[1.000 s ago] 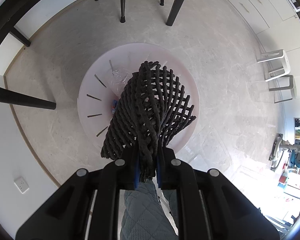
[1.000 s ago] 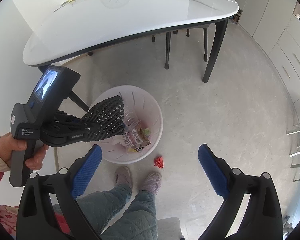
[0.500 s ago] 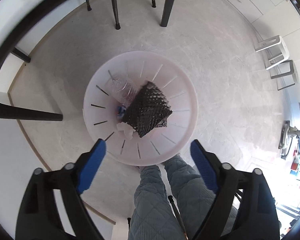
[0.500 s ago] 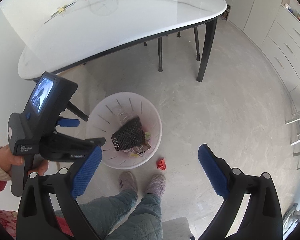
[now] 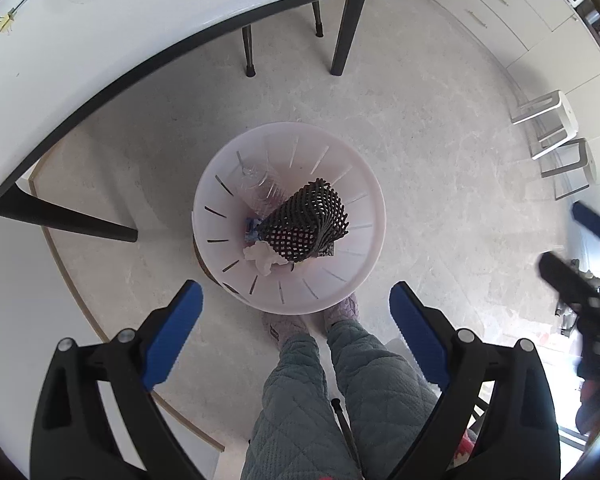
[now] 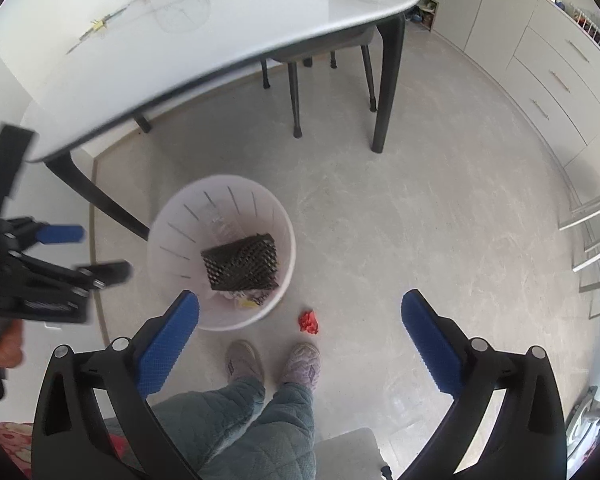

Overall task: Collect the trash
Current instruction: 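Lower the right gripper to the floor and grasp the red tissue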

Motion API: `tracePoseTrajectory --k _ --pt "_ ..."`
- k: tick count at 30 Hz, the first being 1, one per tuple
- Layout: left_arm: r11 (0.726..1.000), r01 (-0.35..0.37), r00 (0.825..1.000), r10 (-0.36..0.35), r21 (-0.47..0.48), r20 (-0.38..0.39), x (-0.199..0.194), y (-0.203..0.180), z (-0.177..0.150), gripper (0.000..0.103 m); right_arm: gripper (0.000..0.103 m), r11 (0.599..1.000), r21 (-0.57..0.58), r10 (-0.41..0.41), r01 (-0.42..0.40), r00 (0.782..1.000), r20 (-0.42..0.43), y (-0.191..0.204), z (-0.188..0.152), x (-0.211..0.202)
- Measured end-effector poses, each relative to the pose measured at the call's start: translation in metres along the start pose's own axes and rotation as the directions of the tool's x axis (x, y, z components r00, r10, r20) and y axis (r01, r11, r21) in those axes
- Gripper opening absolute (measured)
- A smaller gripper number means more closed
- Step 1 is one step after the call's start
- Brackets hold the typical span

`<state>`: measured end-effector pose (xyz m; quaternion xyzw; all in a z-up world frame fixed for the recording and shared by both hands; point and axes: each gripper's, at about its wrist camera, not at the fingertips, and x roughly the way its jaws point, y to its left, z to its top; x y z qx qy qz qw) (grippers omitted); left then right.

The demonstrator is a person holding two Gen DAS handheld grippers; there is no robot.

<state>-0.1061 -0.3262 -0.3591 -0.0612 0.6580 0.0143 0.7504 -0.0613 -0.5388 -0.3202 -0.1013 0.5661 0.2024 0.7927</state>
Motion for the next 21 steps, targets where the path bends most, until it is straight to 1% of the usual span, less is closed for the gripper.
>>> tracePoseTrajectory --k 3,6,9,13,15,18,19,21 --pt "1.000 0.000 1.000 0.000 0.010 0.013 0.008 -0.001 -0.001 0.090 0.100 1.000 0.019 0.020 -0.019 0.999 -0.036 -0.013 -0.020 0.038" --pt "0.999 -0.028 0.999 0.028 0.024 0.018 0.029 -0.006 0.000 0.090 0.100 0.999 0.032 0.038 -0.035 0.994 -0.105 -0.024 -0.046 0.100" --pt "0.998 -0.045 0.999 0.044 0.042 0.023 0.063 -0.013 0.003 0.090 0.100 0.998 0.030 0.068 -0.064 0.983 -0.170 -0.035 -0.076 0.185" --pt "0.998 -0.032 0.998 0.029 0.054 0.047 0.111 -0.021 0.011 0.090 0.100 0.993 0.037 0.118 -0.113 0.963 -0.242 -0.050 -0.118 0.314" --pt "0.999 -0.020 0.998 0.018 0.042 0.057 0.133 -0.023 0.016 0.090 0.092 0.990 0.042 0.144 -0.137 0.950 -0.277 -0.056 -0.139 0.380" --pt "0.999 -0.008 0.997 0.006 0.032 0.077 0.162 -0.026 0.023 0.090 0.088 0.986 0.062 0.169 -0.157 0.938 -0.303 -0.064 -0.163 0.460" --pt "0.999 -0.014 0.996 0.011 0.036 0.084 0.169 -0.028 0.024 0.090 0.088 0.985 0.063 0.172 -0.160 0.937 -0.304 -0.063 -0.172 0.488" --pt "0.999 -0.027 0.994 0.023 0.043 0.104 0.183 -0.030 0.027 0.090 0.087 0.985 0.061 0.171 -0.160 0.936 -0.308 -0.064 -0.183 0.530"
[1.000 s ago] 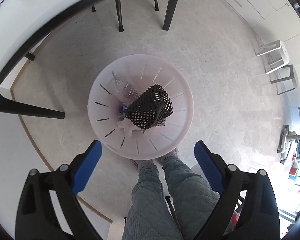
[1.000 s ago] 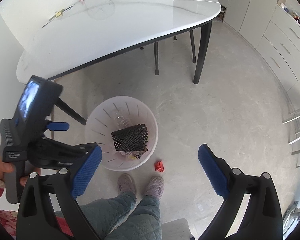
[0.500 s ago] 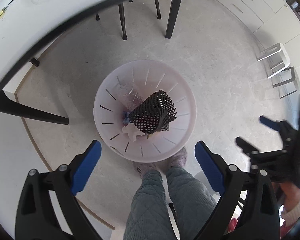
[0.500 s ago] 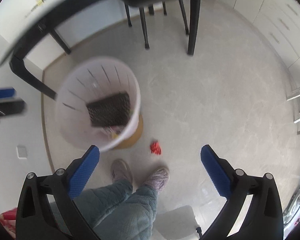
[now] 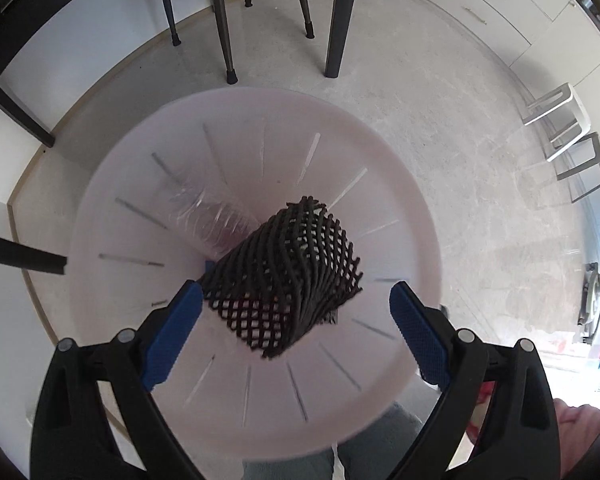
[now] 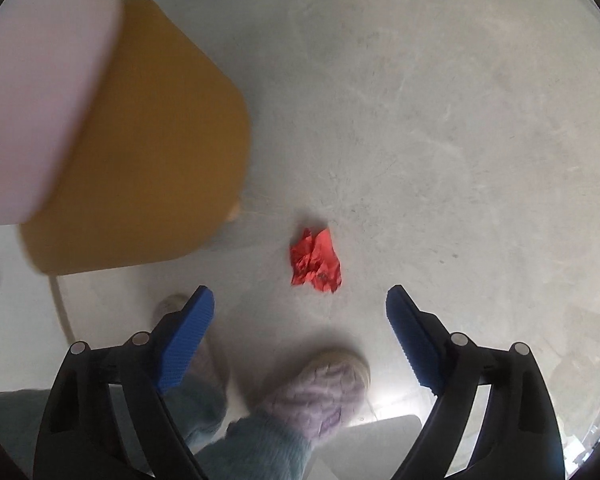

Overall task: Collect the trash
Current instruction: 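Lower the right gripper to the floor and grasp the red tissue, then lift the red tissue with the right gripper and drop it into the wastebasket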

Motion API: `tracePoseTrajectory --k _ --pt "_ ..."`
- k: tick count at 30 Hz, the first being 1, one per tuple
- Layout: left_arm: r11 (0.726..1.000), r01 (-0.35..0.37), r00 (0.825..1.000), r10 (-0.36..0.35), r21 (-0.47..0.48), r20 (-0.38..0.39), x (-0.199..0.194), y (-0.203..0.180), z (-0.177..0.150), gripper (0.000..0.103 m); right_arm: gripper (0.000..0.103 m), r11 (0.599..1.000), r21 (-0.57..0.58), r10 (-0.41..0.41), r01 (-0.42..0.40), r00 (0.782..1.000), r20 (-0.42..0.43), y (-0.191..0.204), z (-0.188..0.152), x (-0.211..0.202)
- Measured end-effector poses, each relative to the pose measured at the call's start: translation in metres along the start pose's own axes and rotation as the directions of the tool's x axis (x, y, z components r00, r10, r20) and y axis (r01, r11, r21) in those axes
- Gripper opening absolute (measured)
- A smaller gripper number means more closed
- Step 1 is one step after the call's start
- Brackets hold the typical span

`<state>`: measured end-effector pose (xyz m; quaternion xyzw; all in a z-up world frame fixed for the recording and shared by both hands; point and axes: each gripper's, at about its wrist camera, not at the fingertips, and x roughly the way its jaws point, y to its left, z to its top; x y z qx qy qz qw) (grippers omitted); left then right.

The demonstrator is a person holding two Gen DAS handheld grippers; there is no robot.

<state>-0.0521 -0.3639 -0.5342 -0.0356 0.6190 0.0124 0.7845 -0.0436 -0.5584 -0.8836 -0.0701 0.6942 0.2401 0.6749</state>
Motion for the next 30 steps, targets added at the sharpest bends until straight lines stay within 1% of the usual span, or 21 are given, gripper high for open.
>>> tracePoseTrajectory --k 2,3,6,7,8,9,10,11,12,14,16,17,19,21,22,24,25,27,30 --pt "1.000 -0.012 1.000 0.012 0.004 0.001 0.012 -0.003 0.001 0.090 0.085 1.000 0.005 0.002 -0.002 1.000 -0.003 -0.006 0.001 0.043" --pt "1.000 -0.016 1.000 0.017 0.010 -0.012 0.020 -0.006 0.002 0.090 0.084 1.000 0.005 -0.001 0.001 1.000 -0.008 -0.008 0.001 0.060" --pt "0.998 0.027 0.998 -0.024 0.054 -0.055 0.036 -0.023 0.003 0.090 0.083 1.000 0.001 0.003 -0.003 1.000 -0.014 -0.008 0.000 0.097" --pt "0.996 0.038 0.998 -0.034 0.084 -0.049 0.036 -0.032 0.003 0.090 0.083 1.000 -0.003 -0.002 0.002 1.000 -0.012 -0.009 0.003 0.103" --pt "0.993 0.033 0.999 -0.030 0.115 -0.035 0.035 -0.040 0.002 0.089 0.083 1.000 -0.007 -0.003 0.003 1.000 -0.013 -0.009 0.002 0.112" --pt "0.988 0.014 1.000 -0.011 0.155 -0.019 0.032 -0.050 0.002 0.089 0.083 1.000 -0.009 -0.003 0.003 1.000 -0.017 -0.009 0.001 0.120" --pt "0.982 0.013 1.000 -0.010 0.186 -0.013 0.030 -0.059 0.003 0.089 0.083 1.000 -0.011 -0.003 0.003 1.000 -0.018 -0.008 0.000 0.124" --pt "0.976 0.018 1.000 -0.017 0.215 -0.006 0.027 -0.065 0.003 0.089 0.082 1.000 -0.013 -0.007 0.007 1.000 -0.017 -0.008 -0.001 0.129" --pt "0.969 0.010 1.000 -0.013 0.245 0.010 0.022 -0.072 0.004 0.089 0.079 1.000 -0.013 -0.010 0.010 1.000 -0.017 -0.009 -0.002 0.132" --pt "0.958 -0.030 0.999 0.021 0.285 0.034 0.016 -0.079 0.006 0.089 0.077 1.000 -0.009 -0.009 0.009 1.000 -0.021 -0.010 -0.004 0.138" --pt "0.958 -0.040 0.999 0.031 0.283 0.037 0.014 -0.078 0.009 0.089 0.076 1.000 -0.014 -0.025 0.025 0.999 -0.022 -0.010 -0.004 0.142" --pt "0.961 -0.042 0.999 0.035 0.274 0.030 0.014 -0.077 0.011 0.089 0.069 0.999 -0.013 -0.032 0.032 0.999 -0.029 -0.011 -0.004 0.146" --pt "0.968 -0.041 0.999 0.035 0.248 0.028 0.014 -0.071 0.013 0.090 0.064 0.999 -0.005 -0.037 0.037 0.998 -0.050 -0.013 -0.005 0.154" --pt "0.971 -0.042 0.999 0.038 0.235 0.023 0.014 -0.068 0.014 0.090 0.054 0.999 -0.009 -0.048 0.048 0.997 -0.068 -0.015 -0.007 0.161" --pt "0.972 -0.043 0.999 0.039 0.232 0.021 0.014 -0.067 0.013 0.090 0.051 0.999 -0.015 -0.047 0.046 0.996 -0.076 -0.015 -0.008 0.164" --pt "0.972 -0.044 0.999 0.040 0.229 0.025 0.011 -0.066 0.008 0.090 0.035 0.998 -0.033 -0.047 0.044 0.995 -0.091 -0.012 -0.010 0.168" --pt "0.971 -0.043 0.999 0.038 0.233 0.026 0.011 -0.066 0.007 0.090 0.031 0.998 -0.039 -0.049 0.046 0.994 -0.093 -0.010 -0.011 0.168" --pt "0.969 -0.044 0.999 0.038 0.243 0.027 0.009 -0.066 0.006 0.090 0.027 0.997 -0.051 -0.063 0.059 0.993 -0.095 -0.007 -0.010 0.168" --pt "0.970 -0.055 0.998 0.049 0.238 0.030 0.007 -0.062 0.007 0.090 0.025 0.996 -0.051 -0.074 0.069 0.993 -0.097 -0.004 -0.009 0.168"
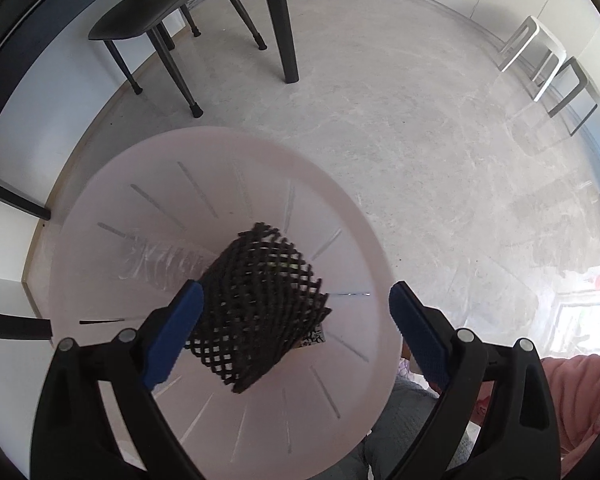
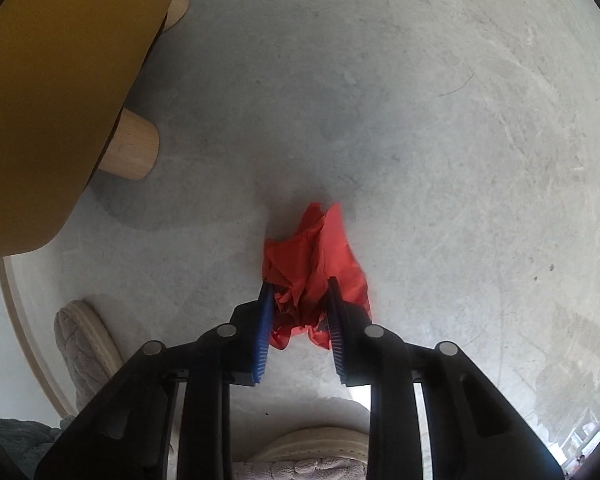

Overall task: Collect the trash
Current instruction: 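Lift the red tissue with the right gripper and drop it into the wastebasket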

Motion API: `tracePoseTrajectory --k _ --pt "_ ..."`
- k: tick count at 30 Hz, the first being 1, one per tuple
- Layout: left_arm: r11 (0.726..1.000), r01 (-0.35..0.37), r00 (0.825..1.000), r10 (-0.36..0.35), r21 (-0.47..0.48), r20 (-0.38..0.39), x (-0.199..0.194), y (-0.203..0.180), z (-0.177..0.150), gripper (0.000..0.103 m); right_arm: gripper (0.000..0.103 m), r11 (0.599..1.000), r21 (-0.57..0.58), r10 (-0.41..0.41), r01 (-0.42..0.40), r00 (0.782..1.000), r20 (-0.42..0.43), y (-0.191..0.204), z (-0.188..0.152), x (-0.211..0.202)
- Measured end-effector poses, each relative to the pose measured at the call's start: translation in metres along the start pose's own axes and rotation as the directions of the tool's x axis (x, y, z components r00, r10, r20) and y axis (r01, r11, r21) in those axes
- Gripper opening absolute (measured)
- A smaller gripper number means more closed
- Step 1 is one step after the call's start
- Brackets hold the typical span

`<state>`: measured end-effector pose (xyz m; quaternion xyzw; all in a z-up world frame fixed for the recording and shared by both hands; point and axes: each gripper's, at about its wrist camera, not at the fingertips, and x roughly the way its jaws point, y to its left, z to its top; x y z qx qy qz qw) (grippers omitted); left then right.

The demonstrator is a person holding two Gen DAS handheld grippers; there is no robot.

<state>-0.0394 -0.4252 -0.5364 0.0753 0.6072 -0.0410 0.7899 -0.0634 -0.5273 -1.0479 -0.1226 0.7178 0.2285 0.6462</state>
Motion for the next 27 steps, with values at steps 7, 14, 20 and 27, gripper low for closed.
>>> tracePoseTrajectory --k 7,14,20,27 --pt "0.990 0.099 0.995 -0.100 -0.099 -0.011 -0.007 0.021 0.001 0.090 0.022 0.998 0.066 -0.013 0.006 0.995 0.104 -0.017 0.002 -0.094" --pt "0.970 0.140 0.985 -0.156 -0.198 -0.070 -0.027 0.036 0.002 0.090 0.022 0.991 0.127 -0.063 0.029 0.958 0.278 -0.024 -0.021 -0.330" --pt "0.977 0.095 0.988 -0.116 -0.190 -0.103 -0.063 0.042 0.010 0.090 0.023 0.990 0.136 -0.091 0.043 0.923 0.373 0.008 -0.034 -0.514" --pt "0.979 0.078 0.989 -0.100 -0.187 -0.111 -0.115 0.047 0.020 0.090 0.023 0.999 0.032 -0.006 -0.009 0.891 0.453 0.078 -0.027 -0.646"
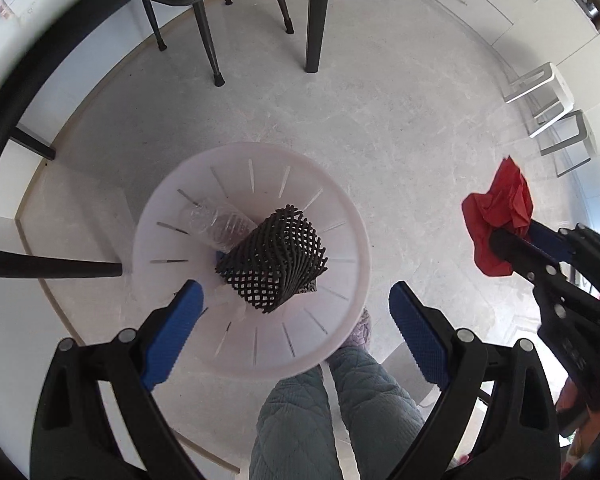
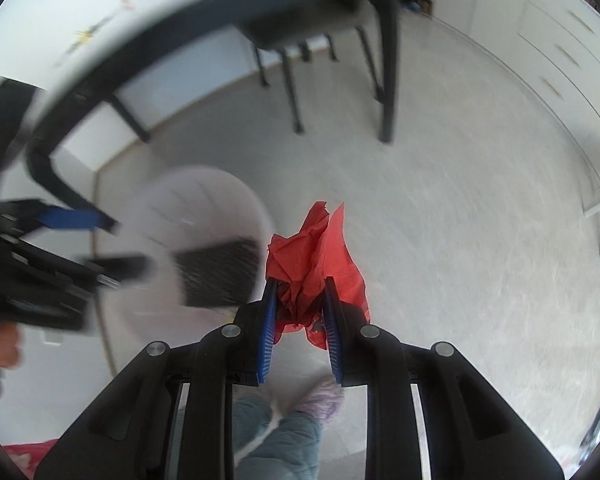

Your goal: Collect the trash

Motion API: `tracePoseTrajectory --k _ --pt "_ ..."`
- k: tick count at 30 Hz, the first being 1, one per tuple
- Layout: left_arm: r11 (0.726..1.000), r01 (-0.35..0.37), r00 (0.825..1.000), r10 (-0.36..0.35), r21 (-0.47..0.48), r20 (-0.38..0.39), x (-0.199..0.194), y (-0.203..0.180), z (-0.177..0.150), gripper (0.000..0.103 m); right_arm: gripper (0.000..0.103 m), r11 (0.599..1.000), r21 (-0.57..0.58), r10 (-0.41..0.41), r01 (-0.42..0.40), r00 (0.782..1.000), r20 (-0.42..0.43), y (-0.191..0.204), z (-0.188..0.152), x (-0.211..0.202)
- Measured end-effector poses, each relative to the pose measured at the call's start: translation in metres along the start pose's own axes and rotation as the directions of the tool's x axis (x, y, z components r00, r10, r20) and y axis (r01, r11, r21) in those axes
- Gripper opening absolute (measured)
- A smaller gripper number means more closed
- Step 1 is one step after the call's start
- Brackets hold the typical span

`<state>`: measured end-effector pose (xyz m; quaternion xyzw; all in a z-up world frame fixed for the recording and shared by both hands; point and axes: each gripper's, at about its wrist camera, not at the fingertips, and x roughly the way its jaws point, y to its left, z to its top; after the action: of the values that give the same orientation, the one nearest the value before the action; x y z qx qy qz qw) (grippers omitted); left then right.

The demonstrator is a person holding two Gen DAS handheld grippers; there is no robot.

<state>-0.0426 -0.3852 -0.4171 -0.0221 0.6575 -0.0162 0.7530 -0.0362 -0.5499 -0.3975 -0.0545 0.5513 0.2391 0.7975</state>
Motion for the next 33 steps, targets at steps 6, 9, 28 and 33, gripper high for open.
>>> tracePoseTrajectory --k 6,9,28,33 --pt "1.000 -0.020 1.000 0.020 -0.004 0.013 -0.032 0.015 -0.010 0.090 0.023 0.992 -0.104 0.068 -0.068 0.998 -0.008 0.042 0.033 -0.036" --pt "0.999 -0.036 0.999 0.036 -0.012 0.006 -0.037 0.027 -0.016 0.090 0.024 0.984 -0.131 0.116 -0.120 0.993 -0.036 0.057 0.041 -0.031" --pt "0.994 -0.081 0.997 0.082 -0.070 0.016 -0.043 0.062 -0.035 0.090 0.072 0.964 -0.168 0.185 -0.204 0.975 -0.121 0.085 0.061 -0.017" --pt "0.993 -0.091 0.990 0.099 -0.074 0.104 -0.103 0.053 -0.036 0.090 0.092 0.979 -0.159 0.124 -0.128 0.992 -0.029 0.088 0.076 -0.073"
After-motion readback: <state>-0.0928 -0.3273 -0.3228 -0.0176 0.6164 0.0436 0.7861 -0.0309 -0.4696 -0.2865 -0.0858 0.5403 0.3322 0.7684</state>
